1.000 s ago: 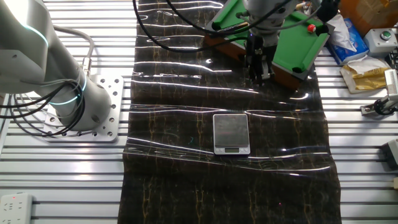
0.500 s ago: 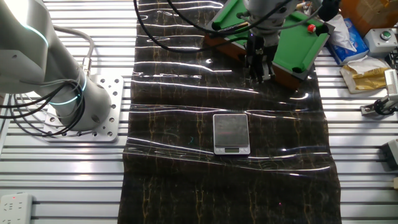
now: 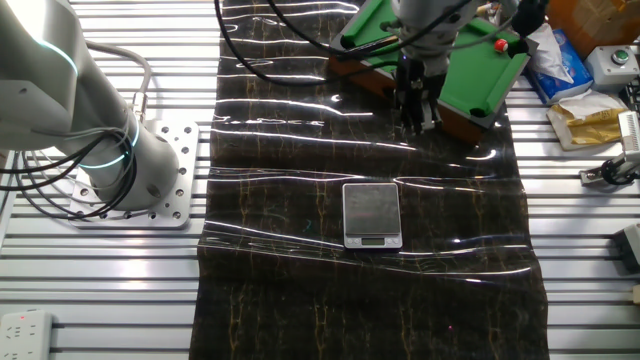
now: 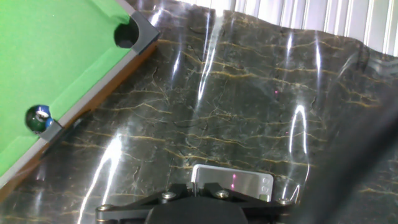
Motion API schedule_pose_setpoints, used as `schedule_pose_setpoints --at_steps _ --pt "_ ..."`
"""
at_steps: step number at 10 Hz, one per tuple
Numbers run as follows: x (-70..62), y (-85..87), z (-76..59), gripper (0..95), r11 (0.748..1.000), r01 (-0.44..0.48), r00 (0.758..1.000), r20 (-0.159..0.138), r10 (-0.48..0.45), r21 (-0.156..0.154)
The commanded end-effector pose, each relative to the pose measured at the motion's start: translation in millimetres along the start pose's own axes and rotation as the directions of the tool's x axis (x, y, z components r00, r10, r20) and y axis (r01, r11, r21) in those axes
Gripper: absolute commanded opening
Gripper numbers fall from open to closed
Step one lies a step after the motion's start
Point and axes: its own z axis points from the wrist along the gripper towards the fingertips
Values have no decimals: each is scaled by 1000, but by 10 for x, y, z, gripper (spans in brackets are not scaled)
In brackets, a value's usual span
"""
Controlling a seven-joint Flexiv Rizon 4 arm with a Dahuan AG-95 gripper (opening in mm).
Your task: Hit the pool ball
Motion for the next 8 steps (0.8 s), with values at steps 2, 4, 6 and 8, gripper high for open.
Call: schedule_pose_setpoints --at_steps 2,4,6,8 --pt "-3 8 -5 0 999 18 1000 7 -17 -51" --pt "-3 8 -5 0 999 21 1000 5 -20 -46" --pt "-3 8 -5 0 998 42 999 3 -42 -47" --pt "-3 8 -5 0 998 57 998 7 -57 -30"
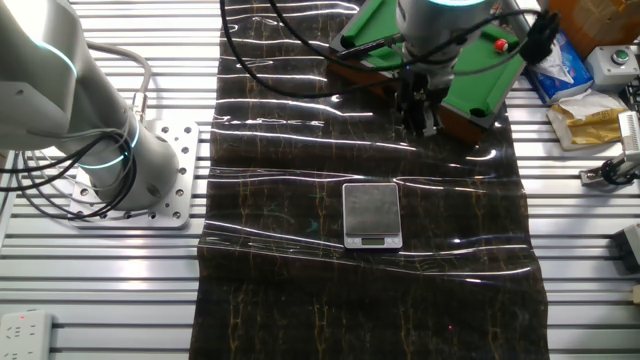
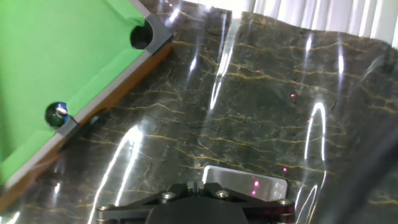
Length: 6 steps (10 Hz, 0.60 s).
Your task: Hit the pool ball
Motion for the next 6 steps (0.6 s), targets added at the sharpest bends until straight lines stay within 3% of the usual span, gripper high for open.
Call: schedule_pose_setpoints --at_steps 1,6 --pt "-5 0 -6 0 999 30 1000 -11 -30 24" --pt "-5 0 -6 0 985 171 985 -38 -171 0"
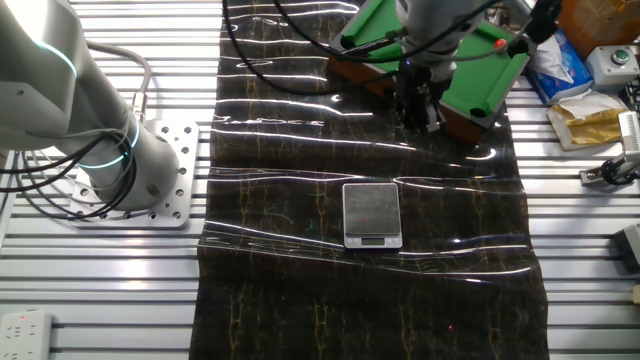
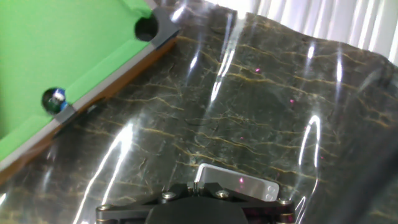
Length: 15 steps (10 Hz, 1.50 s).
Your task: Hit the pool ball
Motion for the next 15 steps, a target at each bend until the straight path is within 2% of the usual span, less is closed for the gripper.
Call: schedule_pose_setpoints --at_steps 1,9,10,11,13,15 --pt "2 -1 3 0 998 54 999 -6 -54 -15" --pt "7 -1 6 0 998 65 998 -17 -65 -20" --pt "15 1 13 0 998 58 998 -13 -58 -25" --pt "25 11 28 0 998 47 999 5 -47 -43" --pt "34 89 48 0 999 17 1000 23 -16 -51" --pt "10 358 -18 0 998 -46 999 17 47 -49"
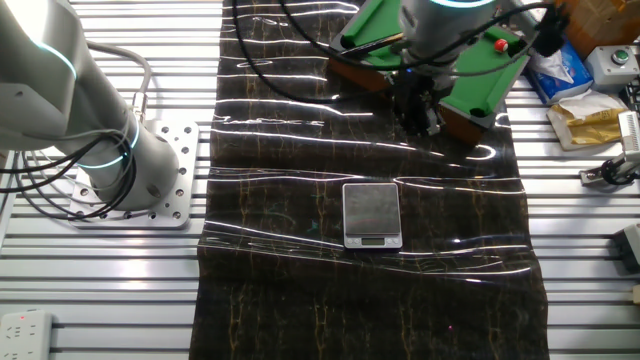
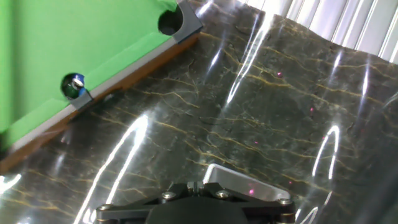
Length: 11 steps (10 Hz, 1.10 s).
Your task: Hit the pool ball
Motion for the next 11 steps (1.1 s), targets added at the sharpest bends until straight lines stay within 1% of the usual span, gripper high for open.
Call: schedule_pose_setpoints --at_steps 1,2,3,5,7,9,10,11 --pt "-49 301 -53 0 998 -55 998 -8 55 6" --pt "-64 402 -69 0 998 -63 998 -8 63 3" --pt "-84 547 -81 0 997 -77 997 -3 77 -5" --pt "-143 812 -77 0 990 -139 990 1 139 -20" --pt "-223 1085 -88 0 982 -189 982 0 189 -23" --pt "-330 1414 -109 0 979 -203 979 -4 203 -23" --pt "-371 1532 -84 0 978 -209 978 -4 209 -24" --pt "-405 1623 -45 0 976 -213 977 1 213 -39"
